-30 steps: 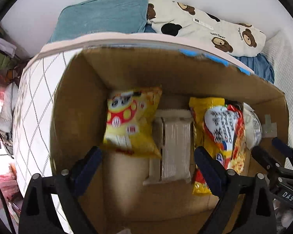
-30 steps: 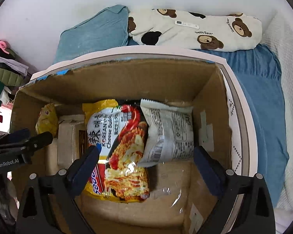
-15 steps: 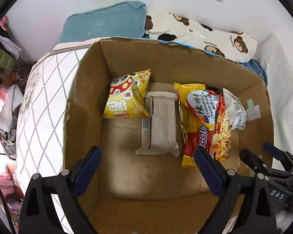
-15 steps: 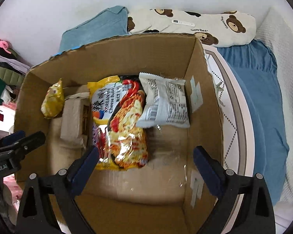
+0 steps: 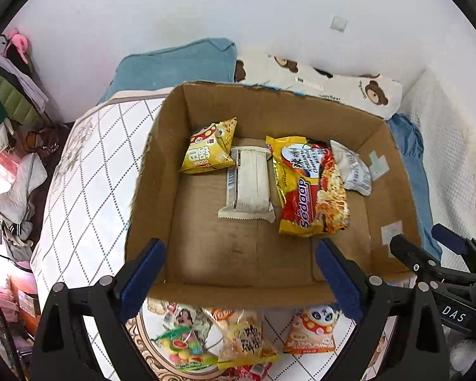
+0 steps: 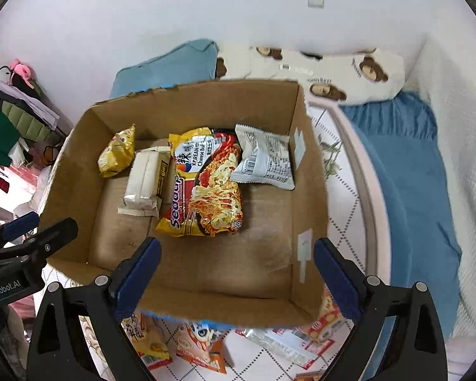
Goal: Organize snacks
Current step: 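Carry both packets into the cardboard box and release them, then grasp the watermelon candy bag with the left tool while the right tool grasps an orange panda packet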
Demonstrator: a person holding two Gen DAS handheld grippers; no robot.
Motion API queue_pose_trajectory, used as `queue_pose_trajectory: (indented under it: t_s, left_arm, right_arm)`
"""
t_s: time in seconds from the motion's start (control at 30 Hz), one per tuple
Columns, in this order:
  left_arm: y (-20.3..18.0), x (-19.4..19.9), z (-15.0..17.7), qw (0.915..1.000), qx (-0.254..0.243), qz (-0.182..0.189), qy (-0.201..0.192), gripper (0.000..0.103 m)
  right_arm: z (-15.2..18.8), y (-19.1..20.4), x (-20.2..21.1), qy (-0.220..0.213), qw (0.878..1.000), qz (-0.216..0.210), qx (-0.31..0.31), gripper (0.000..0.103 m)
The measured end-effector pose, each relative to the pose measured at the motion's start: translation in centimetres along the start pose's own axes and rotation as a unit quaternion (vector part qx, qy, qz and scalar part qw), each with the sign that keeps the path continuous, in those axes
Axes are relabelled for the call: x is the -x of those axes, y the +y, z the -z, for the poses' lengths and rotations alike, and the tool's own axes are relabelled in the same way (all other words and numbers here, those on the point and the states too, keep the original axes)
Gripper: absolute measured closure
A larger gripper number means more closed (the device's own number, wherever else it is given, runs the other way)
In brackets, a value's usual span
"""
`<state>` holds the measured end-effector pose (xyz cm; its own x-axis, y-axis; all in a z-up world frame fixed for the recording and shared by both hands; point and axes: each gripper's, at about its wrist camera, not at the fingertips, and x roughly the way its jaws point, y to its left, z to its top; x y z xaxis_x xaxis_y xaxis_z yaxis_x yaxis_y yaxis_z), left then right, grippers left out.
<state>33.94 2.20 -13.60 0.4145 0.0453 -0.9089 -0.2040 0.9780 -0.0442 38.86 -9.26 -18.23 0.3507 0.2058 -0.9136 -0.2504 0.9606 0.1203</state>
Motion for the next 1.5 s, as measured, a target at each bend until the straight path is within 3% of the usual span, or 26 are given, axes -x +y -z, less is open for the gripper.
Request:
queue_pose_trajectory:
  t_s: [0.53,0.77,1.0,1.1,1.33,1.43,1.5]
  left_arm:
    - [-1.5,8.4,5.1,0.9963,-0.006,0.002,-0.085,0.006]
    - [-2.4,9.8,6.0,0.9949,-0.008,-0.008,-0.1,0.006]
    - [-2.0,9.2,7.3,0.9928,0.008,-0.051,-0.108,0.006]
    - [-0.6,7.4,8.5,0.9936,0.021,-0.076,-0.08,0.006]
    - [4.5,0.4,13.3,0.9896,0.056,-0.123,0.049,0.006]
    - [6.5,-2.0,15.3,0.9843,0.075,-0.128,0.096,0.006]
    - [7.9,-3.6,16.5,0.9793,0.106,-0.109,0.133,0.006]
  right_arm:
    - [4.8,-0.1,9.8,-0.096,0.995,-0.008,-0.008,0.004]
    - [6.4,-0.7,12.0,-0.108,0.993,-0.032,-0.027,0.004]
    - [8.1,-1.7,11.6,-0.1,0.992,-0.063,-0.045,0.004]
    - [9.1,-1.9,9.1,-0.068,0.993,-0.079,-0.049,0.004]
    - [11.9,-0.2,-1.5,0.053,0.994,-0.085,-0.033,0.004]
    - [12.7,0.8,-5.3,0.078,0.993,-0.088,-0.03,0.004]
    - [13.0,1.6,-7.2,0.09,0.992,-0.08,-0.022,0.007]
